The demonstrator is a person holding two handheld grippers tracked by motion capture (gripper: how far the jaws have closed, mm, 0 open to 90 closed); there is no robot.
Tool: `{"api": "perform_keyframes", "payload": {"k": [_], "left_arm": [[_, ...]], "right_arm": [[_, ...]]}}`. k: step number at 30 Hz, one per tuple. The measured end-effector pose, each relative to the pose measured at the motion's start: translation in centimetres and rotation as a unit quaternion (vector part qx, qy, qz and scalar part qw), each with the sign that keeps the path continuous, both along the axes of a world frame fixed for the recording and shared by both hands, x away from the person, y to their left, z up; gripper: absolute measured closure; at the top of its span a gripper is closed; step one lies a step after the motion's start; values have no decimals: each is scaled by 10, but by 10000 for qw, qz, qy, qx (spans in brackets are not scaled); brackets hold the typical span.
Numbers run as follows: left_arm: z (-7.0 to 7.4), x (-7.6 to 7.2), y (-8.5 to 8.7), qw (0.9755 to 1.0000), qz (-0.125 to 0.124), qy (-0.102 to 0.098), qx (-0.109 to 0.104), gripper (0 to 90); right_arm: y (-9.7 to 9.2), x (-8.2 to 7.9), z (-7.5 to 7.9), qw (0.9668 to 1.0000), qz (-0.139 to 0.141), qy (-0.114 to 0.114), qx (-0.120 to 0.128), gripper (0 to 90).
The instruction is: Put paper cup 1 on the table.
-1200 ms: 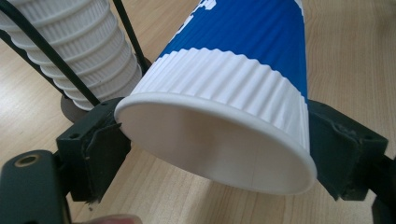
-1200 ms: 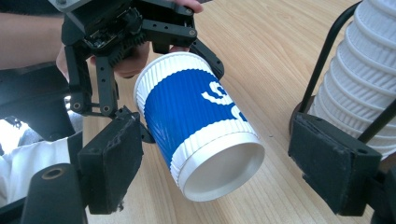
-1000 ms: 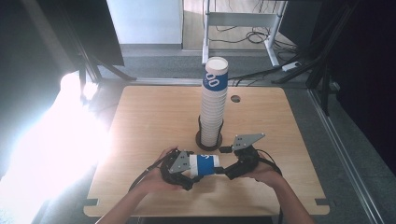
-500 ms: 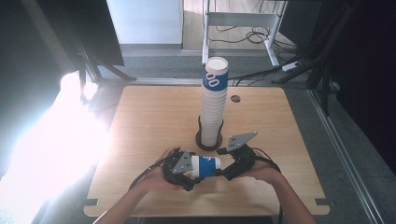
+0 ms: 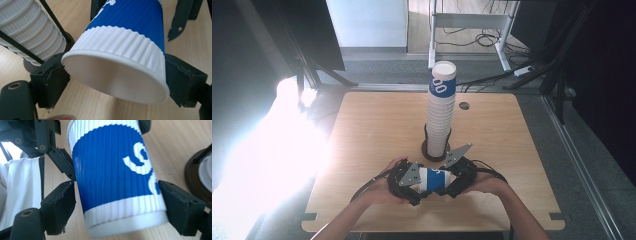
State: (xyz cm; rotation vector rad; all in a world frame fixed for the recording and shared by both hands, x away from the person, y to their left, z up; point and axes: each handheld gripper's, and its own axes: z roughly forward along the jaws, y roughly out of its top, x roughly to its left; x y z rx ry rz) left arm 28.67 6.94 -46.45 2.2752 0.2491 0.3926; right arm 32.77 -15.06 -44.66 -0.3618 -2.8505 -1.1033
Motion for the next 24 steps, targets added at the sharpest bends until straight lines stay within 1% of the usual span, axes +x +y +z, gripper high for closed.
{"api": "perform_keyframes", "payload": {"k": [1,5,14,18,20,24], "left_arm": [[0,0,-1,10000,-14,19,-10,130],[-1,-1,-3,9999,-77,32,83,129],[-4,-1,-5,9997,-145,70,184,129],[-5,0,-5,9997,-159,106,147,126],[-4,1,-4,9996,-178,140,142,125],[-4,1,-5,9997,-191,132,125,119]], "right_arm": [[1,0,-1,10000,15,13,-17,183],[4,-1,-3,9999,100,7,-106,223],[3,-2,-6,9995,203,6,-229,251],[2,-3,-7,9996,207,-20,-197,257],[1,-3,-7,9997,204,-25,-142,259],[-2,-4,-8,9998,175,-8,-58,263]]}}
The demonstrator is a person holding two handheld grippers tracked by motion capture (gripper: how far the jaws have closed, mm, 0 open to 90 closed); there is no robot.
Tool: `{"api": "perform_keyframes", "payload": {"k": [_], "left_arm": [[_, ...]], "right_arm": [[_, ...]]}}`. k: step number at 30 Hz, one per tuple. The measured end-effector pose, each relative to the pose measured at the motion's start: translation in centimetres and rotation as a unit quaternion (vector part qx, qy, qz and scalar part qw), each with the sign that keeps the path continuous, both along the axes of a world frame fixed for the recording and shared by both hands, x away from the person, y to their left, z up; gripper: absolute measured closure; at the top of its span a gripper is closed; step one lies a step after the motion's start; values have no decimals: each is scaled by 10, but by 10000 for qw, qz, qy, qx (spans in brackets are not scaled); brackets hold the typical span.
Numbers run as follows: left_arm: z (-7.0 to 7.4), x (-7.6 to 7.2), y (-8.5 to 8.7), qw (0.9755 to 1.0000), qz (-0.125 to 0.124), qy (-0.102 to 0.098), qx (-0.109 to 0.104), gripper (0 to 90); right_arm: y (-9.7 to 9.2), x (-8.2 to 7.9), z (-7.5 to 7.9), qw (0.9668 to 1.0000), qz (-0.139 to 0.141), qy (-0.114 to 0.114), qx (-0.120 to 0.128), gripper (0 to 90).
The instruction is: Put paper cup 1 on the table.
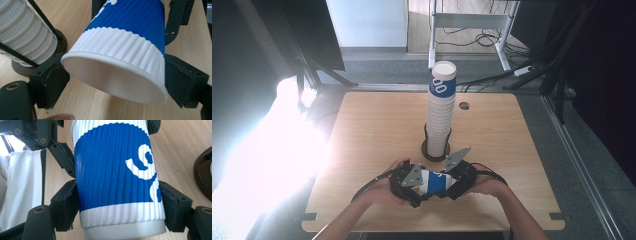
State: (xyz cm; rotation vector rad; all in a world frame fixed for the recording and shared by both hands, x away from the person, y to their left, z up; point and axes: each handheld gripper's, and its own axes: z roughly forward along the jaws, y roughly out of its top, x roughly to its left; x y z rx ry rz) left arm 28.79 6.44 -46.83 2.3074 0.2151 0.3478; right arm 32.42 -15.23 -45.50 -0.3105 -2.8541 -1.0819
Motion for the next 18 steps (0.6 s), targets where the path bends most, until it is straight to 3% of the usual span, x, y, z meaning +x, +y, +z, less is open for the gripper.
{"api": "perform_keyframes", "payload": {"k": [11,18], "left_arm": [[1,1,1,9999,146,-22,-55,97],[-1,4,11,9981,467,151,-378,89]], "right_arm": [[-3,1,1,9997,-127,-42,211,267],[-13,2,8,9974,-403,-136,587,267]]}}
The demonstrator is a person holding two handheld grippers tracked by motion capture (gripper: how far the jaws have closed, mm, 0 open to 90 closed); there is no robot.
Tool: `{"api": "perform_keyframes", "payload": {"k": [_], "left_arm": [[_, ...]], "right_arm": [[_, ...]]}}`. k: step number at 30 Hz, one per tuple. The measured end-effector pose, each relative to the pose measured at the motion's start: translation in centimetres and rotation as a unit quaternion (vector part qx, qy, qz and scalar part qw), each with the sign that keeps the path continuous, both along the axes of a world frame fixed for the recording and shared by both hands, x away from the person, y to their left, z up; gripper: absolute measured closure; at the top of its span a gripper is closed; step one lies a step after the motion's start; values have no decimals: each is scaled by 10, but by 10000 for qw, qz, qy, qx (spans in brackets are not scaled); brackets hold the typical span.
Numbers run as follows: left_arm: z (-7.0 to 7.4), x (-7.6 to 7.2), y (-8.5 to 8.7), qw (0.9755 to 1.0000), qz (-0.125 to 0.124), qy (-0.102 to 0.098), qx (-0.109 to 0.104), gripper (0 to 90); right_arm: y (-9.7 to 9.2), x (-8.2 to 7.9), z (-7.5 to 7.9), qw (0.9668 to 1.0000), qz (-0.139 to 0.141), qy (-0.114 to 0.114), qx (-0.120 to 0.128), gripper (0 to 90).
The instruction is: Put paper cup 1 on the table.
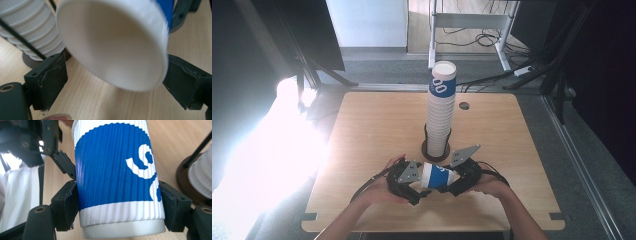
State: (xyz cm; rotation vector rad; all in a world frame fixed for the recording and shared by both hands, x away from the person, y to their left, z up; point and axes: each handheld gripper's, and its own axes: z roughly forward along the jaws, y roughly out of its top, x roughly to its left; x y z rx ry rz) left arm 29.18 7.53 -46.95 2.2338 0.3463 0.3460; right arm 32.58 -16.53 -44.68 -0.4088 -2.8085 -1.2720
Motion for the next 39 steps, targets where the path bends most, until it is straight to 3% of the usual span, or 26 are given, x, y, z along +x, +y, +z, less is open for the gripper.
{"api": "perform_keyframes", "payload": {"k": [3,8,11,19,25,31,33,35,39], "left_arm": [[-1,1,5,9991,155,162,-364,91],[-3,3,12,9959,254,376,-783,92],[-5,4,15,9914,365,556,-1128,93],[-4,7,17,9827,486,834,-1582,94],[-1,9,16,9705,650,1131,-2029,94],[0,11,13,9650,760,1228,-2191,95],[1,12,14,9599,787,1328,-2341,100],[3,12,14,9568,812,1368,-2434,107],[4,13,12,9469,943,1513,-2676,111]], "right_arm": [[-5,0,4,9997,-96,-76,198,267],[-11,-2,8,9979,-267,-160,566,266],[-15,-3,7,9959,-380,-175,800,265],[-18,-4,3,9918,-582,-295,1101,265],[-17,-4,-1,9878,-782,-381,1289,265],[-16,-5,-1,9843,-912,-515,1418,264],[-16,-6,-2,9834,-941,-567,1443,264],[-16,-7,-3,9820,-993,-599,1493,265],[-16,-8,-7,9798,-1098,-671,1529,265]]}}
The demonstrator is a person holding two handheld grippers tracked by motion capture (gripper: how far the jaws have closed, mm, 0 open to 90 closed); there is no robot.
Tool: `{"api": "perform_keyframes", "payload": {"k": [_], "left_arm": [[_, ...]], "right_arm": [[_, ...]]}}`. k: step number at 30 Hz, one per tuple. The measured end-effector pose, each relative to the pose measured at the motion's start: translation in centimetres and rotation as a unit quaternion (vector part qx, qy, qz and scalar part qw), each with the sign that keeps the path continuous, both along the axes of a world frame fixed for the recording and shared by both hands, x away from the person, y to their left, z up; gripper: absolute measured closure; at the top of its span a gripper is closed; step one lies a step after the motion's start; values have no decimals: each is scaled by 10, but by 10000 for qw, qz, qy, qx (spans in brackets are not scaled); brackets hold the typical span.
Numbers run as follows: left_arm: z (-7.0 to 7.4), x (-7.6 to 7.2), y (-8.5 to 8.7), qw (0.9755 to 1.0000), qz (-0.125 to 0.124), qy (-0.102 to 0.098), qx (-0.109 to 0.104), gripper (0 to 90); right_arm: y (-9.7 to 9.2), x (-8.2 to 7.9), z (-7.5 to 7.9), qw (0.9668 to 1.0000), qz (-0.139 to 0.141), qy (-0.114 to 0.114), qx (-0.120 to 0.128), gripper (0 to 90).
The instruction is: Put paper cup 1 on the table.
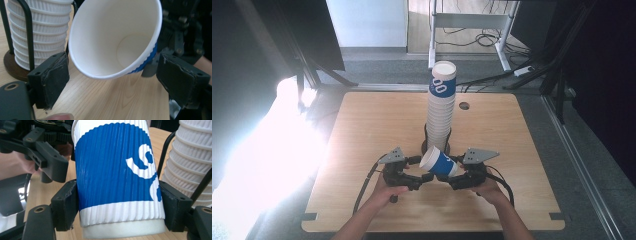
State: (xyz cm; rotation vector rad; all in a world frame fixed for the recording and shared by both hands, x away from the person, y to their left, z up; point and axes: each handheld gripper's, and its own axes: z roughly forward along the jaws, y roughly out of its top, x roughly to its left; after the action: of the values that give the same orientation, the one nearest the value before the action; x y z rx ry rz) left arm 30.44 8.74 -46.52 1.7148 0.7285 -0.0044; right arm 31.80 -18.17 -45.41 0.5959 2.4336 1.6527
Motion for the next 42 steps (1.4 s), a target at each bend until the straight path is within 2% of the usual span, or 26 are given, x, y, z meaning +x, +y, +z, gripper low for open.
{"api": "perform_keyframes", "payload": {"k": [6,7,9,14,18,22,29,39,42], "left_arm": [[-5,3,-4,9991,120,280,-295,105],[-5,3,-4,9991,120,280,-295,104],[-6,5,-4,9981,96,435,-430,102],[-4,4,-6,9973,62,488,-537,109],[-3,7,-4,9950,202,627,-756,111],[-2,8,-4,9944,318,633,-787,111],[-2,8,-7,9924,461,627,-956,119],[-2,6,-7,9938,445,471,-902,149],[-3,6,-8,9933,475,424,-968,150]], "right_arm": [[2,-2,-2,9997,-167,-163,81,265],[2,-2,-3,9996,-202,-185,118,265],[2,-2,-3,9994,-222,-212,150,264],[5,-4,-4,9992,-229,-296,150,264],[9,-5,-6,9989,-234,-375,138,264],[14,-7,-8,9987,-231,-445,27,265],[15,-7,-9,9988,-212,-430,-54,268],[15,-6,-10,9988,-189,-436,-149,263],[15,-6,-9,9987,-180,-428,-187,263]]}}
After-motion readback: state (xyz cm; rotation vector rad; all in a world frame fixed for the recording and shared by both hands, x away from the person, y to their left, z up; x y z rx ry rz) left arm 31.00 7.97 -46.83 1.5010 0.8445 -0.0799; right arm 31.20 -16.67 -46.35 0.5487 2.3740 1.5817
